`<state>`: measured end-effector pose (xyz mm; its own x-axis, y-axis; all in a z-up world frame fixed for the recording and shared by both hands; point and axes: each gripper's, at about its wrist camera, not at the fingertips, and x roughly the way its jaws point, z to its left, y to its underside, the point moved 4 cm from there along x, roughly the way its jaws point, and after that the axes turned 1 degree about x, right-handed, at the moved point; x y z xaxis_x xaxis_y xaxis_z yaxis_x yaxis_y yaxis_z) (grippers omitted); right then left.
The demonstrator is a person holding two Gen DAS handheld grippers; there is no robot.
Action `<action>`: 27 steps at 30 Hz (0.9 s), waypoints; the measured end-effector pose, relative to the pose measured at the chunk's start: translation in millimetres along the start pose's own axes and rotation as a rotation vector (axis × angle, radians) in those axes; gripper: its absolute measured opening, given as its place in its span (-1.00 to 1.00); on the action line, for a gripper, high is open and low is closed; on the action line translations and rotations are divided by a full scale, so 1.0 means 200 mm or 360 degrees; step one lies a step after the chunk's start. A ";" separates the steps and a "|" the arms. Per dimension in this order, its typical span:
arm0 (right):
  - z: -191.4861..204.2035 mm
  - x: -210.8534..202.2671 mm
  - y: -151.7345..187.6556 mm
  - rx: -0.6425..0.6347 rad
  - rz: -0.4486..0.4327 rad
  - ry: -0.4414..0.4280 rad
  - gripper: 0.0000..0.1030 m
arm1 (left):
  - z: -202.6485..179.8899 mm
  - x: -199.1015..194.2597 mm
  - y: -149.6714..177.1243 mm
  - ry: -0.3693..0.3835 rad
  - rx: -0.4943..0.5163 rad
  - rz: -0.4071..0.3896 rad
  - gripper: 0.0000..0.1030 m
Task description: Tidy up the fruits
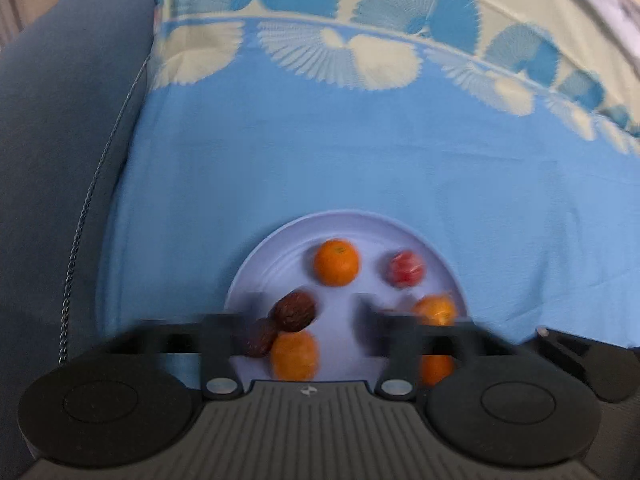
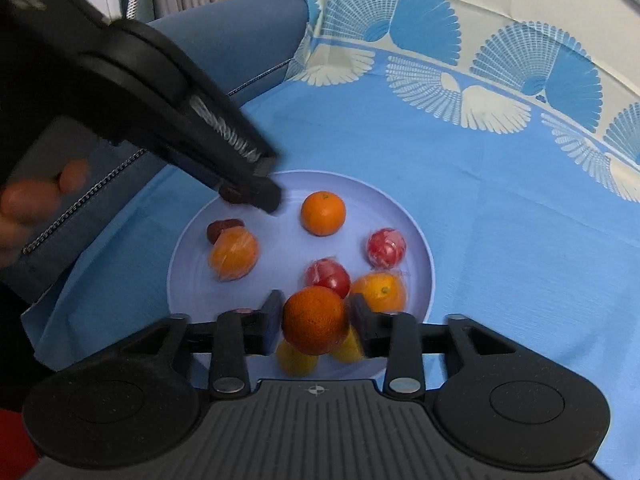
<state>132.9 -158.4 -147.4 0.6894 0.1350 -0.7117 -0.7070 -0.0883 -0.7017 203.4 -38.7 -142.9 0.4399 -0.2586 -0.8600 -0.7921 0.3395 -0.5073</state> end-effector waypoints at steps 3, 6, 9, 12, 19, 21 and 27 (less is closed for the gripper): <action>-0.02 -0.08 -0.02 0.0015 -0.0052 0.0067 0.71 | 0.01 -0.11 0.00 -0.0107 0.0014 -0.0163 0.99; -0.02 -0.18 0.00 0.0030 -0.0038 0.0107 0.87 | 0.00 -0.16 0.04 -0.0151 0.0030 -0.0047 0.99; -0.01 -0.29 0.04 0.0069 -0.0017 0.0104 0.92 | -0.01 -0.26 0.12 -0.0183 0.0006 -0.0001 0.99; 0.02 -0.40 0.08 0.0085 -0.0049 0.0130 0.96 | -0.03 -0.38 0.21 -0.0225 0.0004 0.0004 0.99; 0.11 -0.64 0.15 0.0053 -0.0188 0.0200 0.98 | -0.10 -0.64 0.37 -0.0267 -0.0013 -0.0097 0.99; 0.12 -0.69 0.16 0.0049 -0.0226 0.0215 0.98 | -0.12 -0.70 0.41 -0.0277 -0.0020 -0.0129 0.99; 0.14 -0.79 0.21 0.0066 -0.0279 0.0254 0.99 | -0.17 -0.81 0.51 -0.0289 -0.0033 -0.0165 0.99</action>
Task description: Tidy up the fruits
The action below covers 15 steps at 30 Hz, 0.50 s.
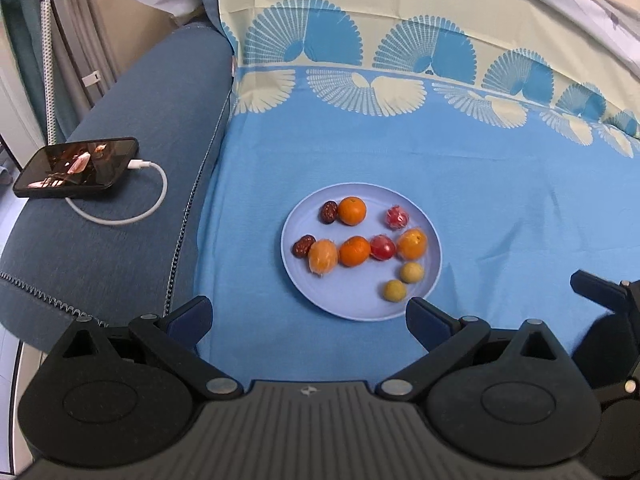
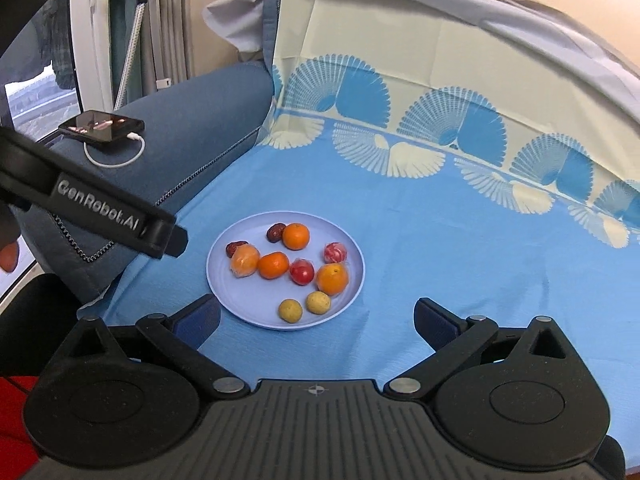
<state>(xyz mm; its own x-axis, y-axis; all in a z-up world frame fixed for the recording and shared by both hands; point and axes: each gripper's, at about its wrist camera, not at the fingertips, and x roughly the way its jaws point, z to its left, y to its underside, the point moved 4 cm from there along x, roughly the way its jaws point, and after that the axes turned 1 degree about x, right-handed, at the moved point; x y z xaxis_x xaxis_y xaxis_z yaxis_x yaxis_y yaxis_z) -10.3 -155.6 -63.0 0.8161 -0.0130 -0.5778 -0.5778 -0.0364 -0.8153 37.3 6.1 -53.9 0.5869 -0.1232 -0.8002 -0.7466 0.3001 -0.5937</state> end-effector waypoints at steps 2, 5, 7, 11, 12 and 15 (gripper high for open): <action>0.00 -0.02 0.00 0.0003 -0.0017 0.0014 0.99 | -0.01 -0.02 0.01 -0.0016 0.0015 -0.0015 0.99; 0.00 -0.04 0.00 -0.0001 -0.0032 0.0024 0.98 | -0.01 -0.04 0.01 -0.0036 0.0019 -0.0036 0.99; 0.00 -0.05 0.00 -0.0005 -0.0036 0.0028 0.99 | -0.01 -0.06 0.01 -0.0039 0.0014 -0.0044 0.99; 0.00 -0.06 0.00 -0.0007 -0.0042 0.0040 0.99 | -0.02 -0.06 0.02 -0.0042 0.0020 -0.0045 0.99; 0.00 -0.06 0.00 -0.0007 -0.0042 0.0043 0.99 | -0.02 -0.06 0.02 -0.0043 0.0024 -0.0043 0.99; 0.01 -0.05 0.00 -0.0008 -0.0037 0.0050 0.99 | -0.02 -0.06 0.02 -0.0047 0.0029 -0.0042 0.99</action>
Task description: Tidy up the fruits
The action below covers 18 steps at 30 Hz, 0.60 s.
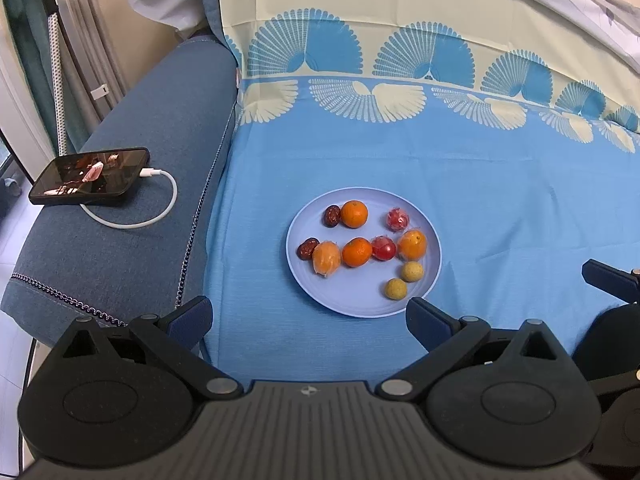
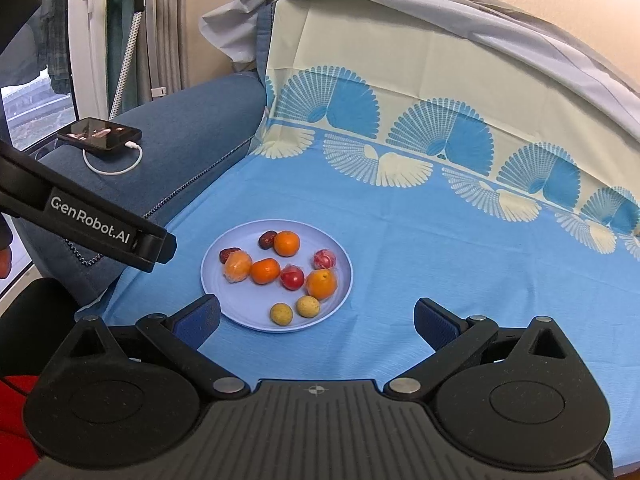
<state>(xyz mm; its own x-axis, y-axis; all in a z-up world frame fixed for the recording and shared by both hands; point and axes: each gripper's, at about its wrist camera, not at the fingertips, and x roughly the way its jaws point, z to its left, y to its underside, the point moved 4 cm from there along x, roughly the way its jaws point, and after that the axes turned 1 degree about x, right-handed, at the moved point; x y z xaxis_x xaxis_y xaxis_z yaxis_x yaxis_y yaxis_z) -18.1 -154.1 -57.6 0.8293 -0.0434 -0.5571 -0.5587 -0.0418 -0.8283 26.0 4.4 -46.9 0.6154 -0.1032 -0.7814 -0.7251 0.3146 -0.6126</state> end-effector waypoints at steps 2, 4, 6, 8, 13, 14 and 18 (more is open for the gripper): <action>0.01 0.00 0.00 -0.0003 0.0003 0.0005 0.99 | 0.00 0.00 0.00 -0.0001 -0.0002 0.0000 0.99; 0.01 0.01 0.00 -0.0007 0.0006 0.0005 0.99 | 0.00 0.00 0.00 -0.0001 -0.0008 0.0001 0.99; 0.01 0.01 0.00 -0.0009 0.0009 0.0006 0.99 | 0.00 0.00 0.00 -0.0001 -0.0010 0.0004 0.99; 0.01 0.01 0.00 -0.0007 0.0012 0.0009 0.99 | 0.00 0.01 0.00 -0.0002 -0.0006 0.0004 0.99; 0.01 0.01 0.00 -0.0004 0.0017 0.0013 0.99 | 0.00 0.01 0.00 -0.0003 -0.0002 0.0001 0.99; 0.01 0.01 0.00 -0.0005 0.0017 0.0013 0.99 | 0.00 0.01 0.00 -0.0004 -0.0002 0.0002 0.99; 0.01 0.01 0.00 -0.0003 0.0022 0.0015 0.99 | 0.00 0.01 0.00 -0.0006 0.0000 0.0002 0.99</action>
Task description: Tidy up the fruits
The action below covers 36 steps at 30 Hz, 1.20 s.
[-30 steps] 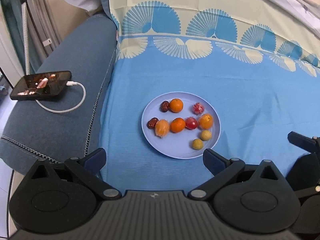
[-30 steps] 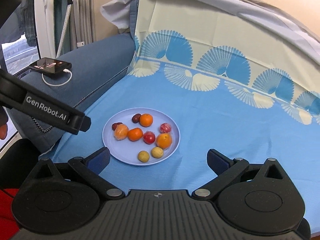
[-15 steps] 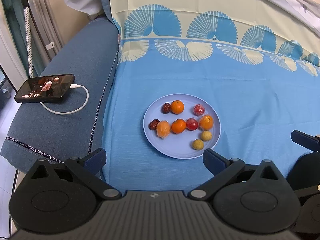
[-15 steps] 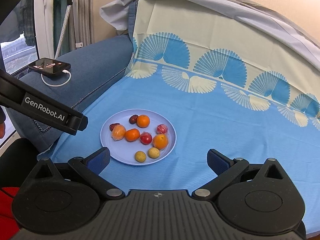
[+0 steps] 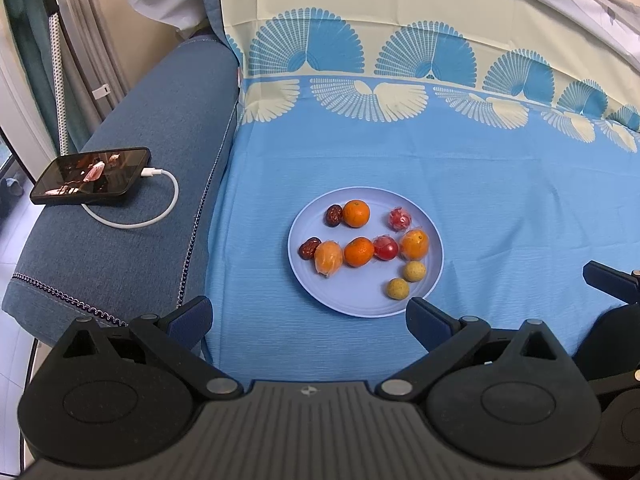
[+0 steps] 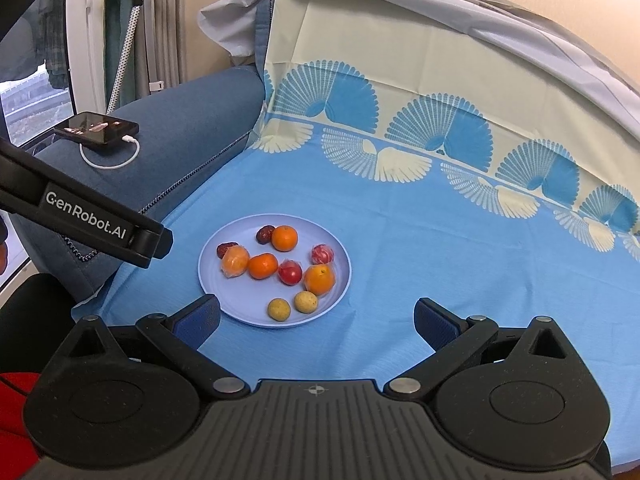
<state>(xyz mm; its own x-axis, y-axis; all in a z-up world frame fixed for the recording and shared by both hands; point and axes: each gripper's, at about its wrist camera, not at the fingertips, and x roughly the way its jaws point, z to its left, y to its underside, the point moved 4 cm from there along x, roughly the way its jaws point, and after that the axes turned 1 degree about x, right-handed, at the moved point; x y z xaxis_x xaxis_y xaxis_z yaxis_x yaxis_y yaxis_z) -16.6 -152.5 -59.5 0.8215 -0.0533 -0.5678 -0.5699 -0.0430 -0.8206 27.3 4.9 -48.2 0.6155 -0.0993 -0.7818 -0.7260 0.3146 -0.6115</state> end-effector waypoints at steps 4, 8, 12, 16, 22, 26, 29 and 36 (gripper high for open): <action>0.00 0.00 0.00 0.0001 0.0002 0.0003 0.99 | 0.00 0.00 0.00 0.0000 0.0000 0.0001 0.99; 0.00 0.00 0.00 0.0000 0.0003 0.0003 0.99 | 0.00 0.00 0.00 -0.0004 0.0003 0.0001 0.99; 0.00 0.00 0.00 -0.0002 0.0004 0.0003 0.99 | 0.00 0.00 0.00 -0.0003 0.0002 0.0002 0.99; 0.00 0.00 0.00 -0.0003 0.0004 0.0005 0.99 | 0.00 0.00 0.00 -0.0006 0.0004 -0.0002 0.99; 0.00 0.00 0.00 -0.0005 -0.0001 0.0007 0.99 | 0.00 0.00 0.00 -0.0017 0.0009 -0.0006 0.99; -0.01 0.00 0.00 0.0002 -0.0001 0.0014 0.99 | 0.00 0.00 -0.01 -0.0051 0.0018 0.0000 0.99; -0.01 0.00 0.00 0.0009 0.0005 0.0014 0.99 | 0.01 0.01 0.00 -0.0060 0.0020 0.0001 0.99; -0.01 0.00 0.01 0.0009 0.0006 0.0015 0.99 | 0.01 0.00 0.00 -0.0087 0.0023 -0.0010 0.99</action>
<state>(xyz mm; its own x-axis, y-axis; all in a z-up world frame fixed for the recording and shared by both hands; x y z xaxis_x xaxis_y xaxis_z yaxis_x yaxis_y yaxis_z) -18.0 -154.6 -60.1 0.8189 -0.0630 -0.5704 -0.5731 -0.0371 -0.8187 28.0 7.0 -49.1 0.6363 -0.0499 -0.7698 -0.7177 0.3276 -0.6144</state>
